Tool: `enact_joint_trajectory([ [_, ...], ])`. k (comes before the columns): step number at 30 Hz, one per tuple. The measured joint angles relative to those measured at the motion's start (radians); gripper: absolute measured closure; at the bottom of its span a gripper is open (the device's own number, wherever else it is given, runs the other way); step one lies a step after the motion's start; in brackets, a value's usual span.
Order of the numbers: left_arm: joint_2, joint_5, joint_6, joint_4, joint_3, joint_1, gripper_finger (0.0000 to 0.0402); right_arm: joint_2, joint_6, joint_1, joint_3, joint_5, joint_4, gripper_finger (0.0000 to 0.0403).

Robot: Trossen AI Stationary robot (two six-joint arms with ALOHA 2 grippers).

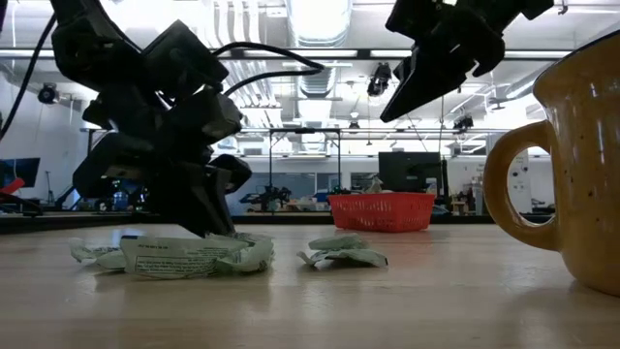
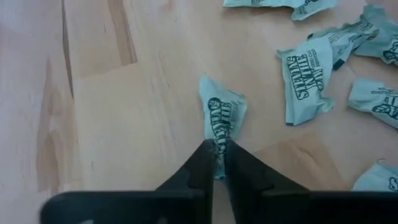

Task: Pick and place Stevia / Truvia into bins
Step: Put the stevia packet into the red basket

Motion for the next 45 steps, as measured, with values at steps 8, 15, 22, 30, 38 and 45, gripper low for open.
enact_joint_trajectory([
  [8, -0.044, -0.234, 0.087, 0.031, 0.039, 0.003, 0.0390, 0.000, 0.043, 0.002, -0.018, 0.001, -0.038, 0.0316],
  [15, -0.040, -0.418, 0.238, 0.163, 0.104, 0.047, 0.0389, -0.004, 0.151, 0.002, -0.046, 0.052, -0.140, 0.0328],
  [22, -0.037, -0.417, 0.238, 0.201, 0.192, 0.178, 0.0389, -0.008, 0.193, 0.002, -0.087, 0.081, -0.145, 0.0332],
  [30, 0.041, -0.282, 0.156, 0.188, 0.340, 0.310, 0.0389, -0.008, 0.192, 0.002, -0.118, 0.082, -0.097, 0.0326],
  [38, 0.259, -0.274, 0.073, -0.124, 0.628, 0.381, 0.0389, -0.008, 0.183, 0.030, -0.119, 0.082, -0.097, 0.0335],
  [45, 0.308, -0.293, 0.072, -0.218, 0.726, 0.400, 0.0388, -0.009, 0.175, 0.046, -0.119, 0.082, -0.095, 0.0328],
])
